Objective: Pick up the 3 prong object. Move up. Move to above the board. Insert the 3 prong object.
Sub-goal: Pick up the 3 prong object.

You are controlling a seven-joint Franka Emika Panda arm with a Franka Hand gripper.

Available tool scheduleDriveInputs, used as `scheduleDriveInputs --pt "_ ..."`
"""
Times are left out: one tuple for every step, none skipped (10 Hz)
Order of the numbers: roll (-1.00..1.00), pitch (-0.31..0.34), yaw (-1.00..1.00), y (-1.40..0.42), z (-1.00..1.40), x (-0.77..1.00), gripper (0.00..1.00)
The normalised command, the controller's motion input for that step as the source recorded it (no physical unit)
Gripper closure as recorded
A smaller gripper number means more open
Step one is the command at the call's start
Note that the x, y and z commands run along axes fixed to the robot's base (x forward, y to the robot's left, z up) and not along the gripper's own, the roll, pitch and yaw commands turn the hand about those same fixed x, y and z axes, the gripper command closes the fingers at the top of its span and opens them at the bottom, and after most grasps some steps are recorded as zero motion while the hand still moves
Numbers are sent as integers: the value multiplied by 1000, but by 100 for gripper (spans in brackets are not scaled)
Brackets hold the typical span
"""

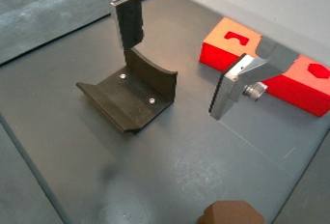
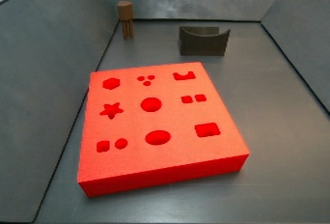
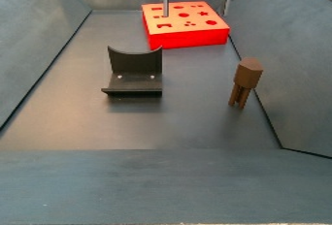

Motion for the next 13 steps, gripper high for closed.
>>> scheduleDriveInputs --pt "-50 -46 -220 186 0 -486 0" --pt "-26 -80 -351 211 -46 -874 0" --pt "0 -133 -203 334 -217 -957 0" --pt "0 -189 -137 320 -374 -980 0" --pt "7 -211 -131 237 -580 -943 0" --pt "59 -170 -34 200 -737 -757 0" --pt "111 -113 0 157 -780 -643 0" --pt "0 -24 0 134 -340 -257 0" --pt "0 0 0 0 0 -17 0" --pt "0 0 0 0 -23 -169 0" --pt "0 0 0 0 -26 0 0" --pt "0 0 0 0 0 -40 0" --pt "31 6 0 0 0 -169 0"
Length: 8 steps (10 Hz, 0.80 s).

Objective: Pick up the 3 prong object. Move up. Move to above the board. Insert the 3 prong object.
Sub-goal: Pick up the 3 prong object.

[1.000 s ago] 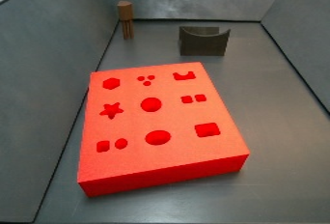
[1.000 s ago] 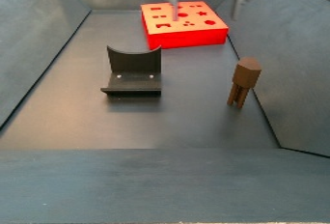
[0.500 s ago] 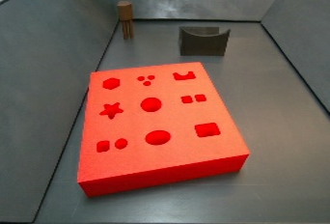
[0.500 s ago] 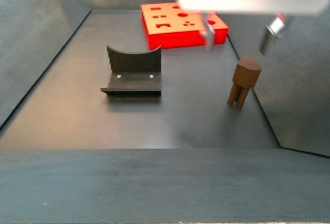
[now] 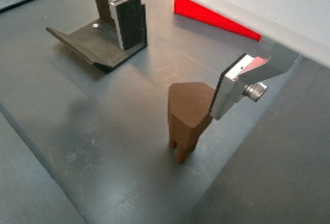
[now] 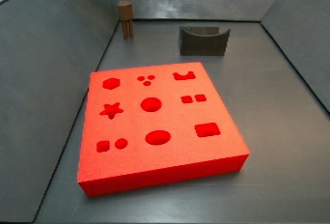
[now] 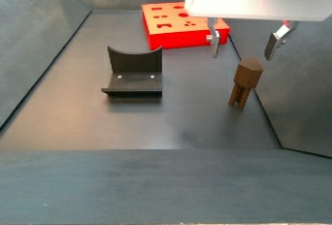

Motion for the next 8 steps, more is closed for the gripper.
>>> scheduleDriveInputs --pt "89 0 0 0 0 -400 0" --pt "109 0 0 -29 0 -543 0" --pt "134 0 0 -74 0 -634 0" --pt "161 0 0 -114 0 -651 0" --pt "179 -66 0 -123 -217 -480 0" --pt "111 -161 0 -49 -520 -29 0" --pt "24 -189 -3 0 -566 183 0" --pt "0 -109 -123 134 -297 469 0"
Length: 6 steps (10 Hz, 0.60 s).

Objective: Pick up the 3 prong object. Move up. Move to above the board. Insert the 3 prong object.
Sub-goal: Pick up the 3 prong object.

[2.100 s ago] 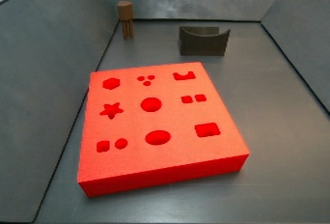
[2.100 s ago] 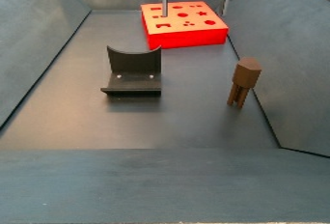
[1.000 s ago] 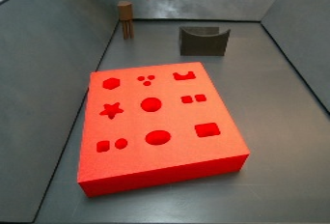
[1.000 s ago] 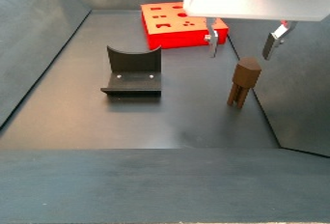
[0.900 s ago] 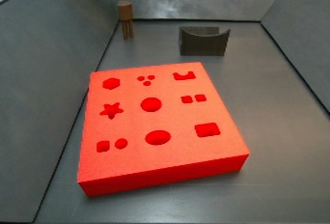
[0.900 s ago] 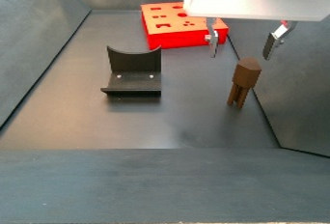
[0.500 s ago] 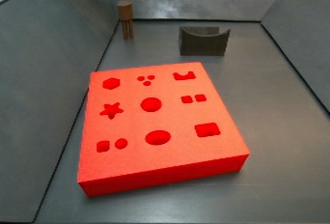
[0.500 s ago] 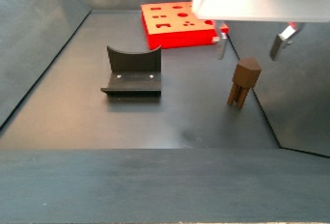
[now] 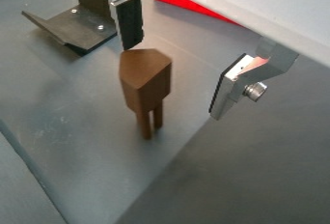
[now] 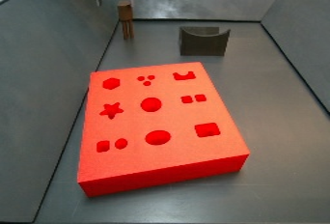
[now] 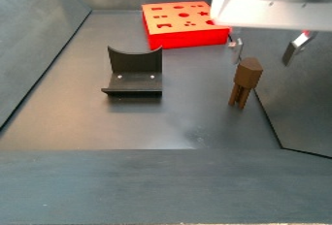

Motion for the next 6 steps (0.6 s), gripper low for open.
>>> scheduleDriveInputs --pt "0 -80 -151 174 -191 471 0" --pt "3 -101 -83 103 -369 246 0" --pt "103 -160 -17 0 -677 0 0" --pt "0 -120 -26 0 -166 0 0" --pt "0 0 0 0 0 0 0" --pt "0 0 0 0 0 0 100"
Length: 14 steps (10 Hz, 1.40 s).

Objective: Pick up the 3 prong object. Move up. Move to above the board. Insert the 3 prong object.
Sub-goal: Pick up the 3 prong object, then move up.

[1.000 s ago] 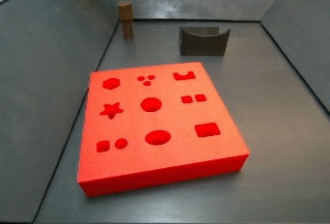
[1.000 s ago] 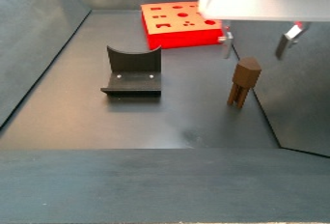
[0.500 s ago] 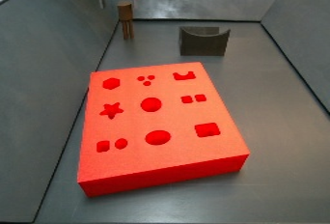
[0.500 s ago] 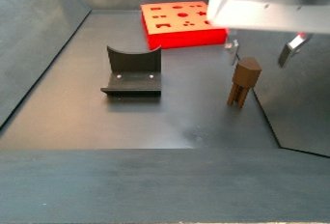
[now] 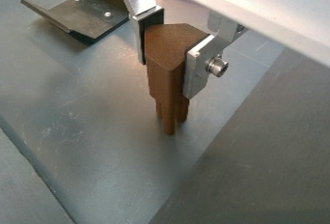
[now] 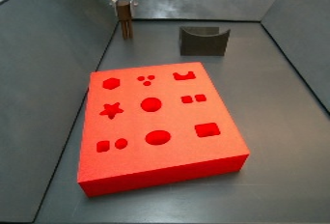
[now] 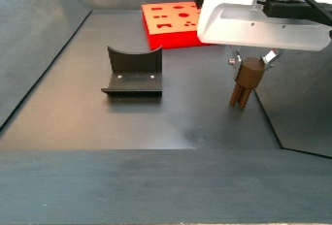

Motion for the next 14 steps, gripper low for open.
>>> scheduleDriveInputs --pt "0 0 0 0 0 0 100" --pt "0 0 0 0 0 0 100" --pt "0 0 0 0 0 0 100" --pt "0 0 0 0 0 0 100" --pt "0 0 0 0 0 0 100" --pt "0 0 0 0 0 0 100" --pt "0 0 0 0 0 0 100" --pt "0 0 0 0 0 0 100" --pt "0 0 0 0 0 0 100" --pt "0 0 0 0 0 0 100" --pt "0 0 0 0 833 0 100" --pt "5 -18 26 9 831 12 100" --pt "8 1 23 9 759 -7 100" --pt "21 17 12 10 614 -20 100"
